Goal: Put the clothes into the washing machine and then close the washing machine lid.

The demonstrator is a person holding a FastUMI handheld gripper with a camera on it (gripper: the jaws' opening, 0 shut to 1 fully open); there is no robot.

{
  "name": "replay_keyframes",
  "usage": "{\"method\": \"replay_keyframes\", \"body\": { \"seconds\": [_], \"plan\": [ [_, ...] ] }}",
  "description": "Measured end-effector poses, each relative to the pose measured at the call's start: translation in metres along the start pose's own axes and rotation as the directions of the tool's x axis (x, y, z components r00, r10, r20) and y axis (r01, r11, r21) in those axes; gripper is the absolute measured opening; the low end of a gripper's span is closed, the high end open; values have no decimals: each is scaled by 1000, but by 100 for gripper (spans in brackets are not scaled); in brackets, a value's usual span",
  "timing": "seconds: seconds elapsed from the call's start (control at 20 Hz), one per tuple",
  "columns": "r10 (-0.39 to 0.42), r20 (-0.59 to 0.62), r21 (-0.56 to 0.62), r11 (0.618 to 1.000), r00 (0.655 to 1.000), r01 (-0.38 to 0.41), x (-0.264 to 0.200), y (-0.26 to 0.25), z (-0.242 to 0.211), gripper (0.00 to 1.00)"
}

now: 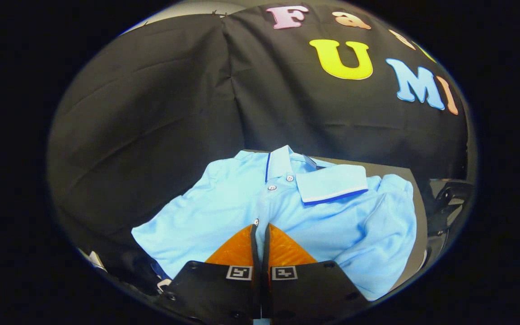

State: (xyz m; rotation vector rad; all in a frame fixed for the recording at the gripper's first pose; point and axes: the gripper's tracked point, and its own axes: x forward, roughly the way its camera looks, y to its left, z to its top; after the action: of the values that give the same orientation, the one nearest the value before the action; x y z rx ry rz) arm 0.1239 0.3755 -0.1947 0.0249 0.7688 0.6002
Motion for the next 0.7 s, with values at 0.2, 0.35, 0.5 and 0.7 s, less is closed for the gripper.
{"method": "replay_keyframes", "body": {
  "seconds": [0.2,0.35,0.5,0.7],
  "plan": [
    [58,111,50,997,992,-64,-19,0,34,2],
    [58,178,58,996,982,-69,-34,-5,57,2],
    [56,241,30,997,969,-65,-55,-9,74,2],
    [51,317,5,998,947,-56,-85,-21,95,2]
  ]
}}
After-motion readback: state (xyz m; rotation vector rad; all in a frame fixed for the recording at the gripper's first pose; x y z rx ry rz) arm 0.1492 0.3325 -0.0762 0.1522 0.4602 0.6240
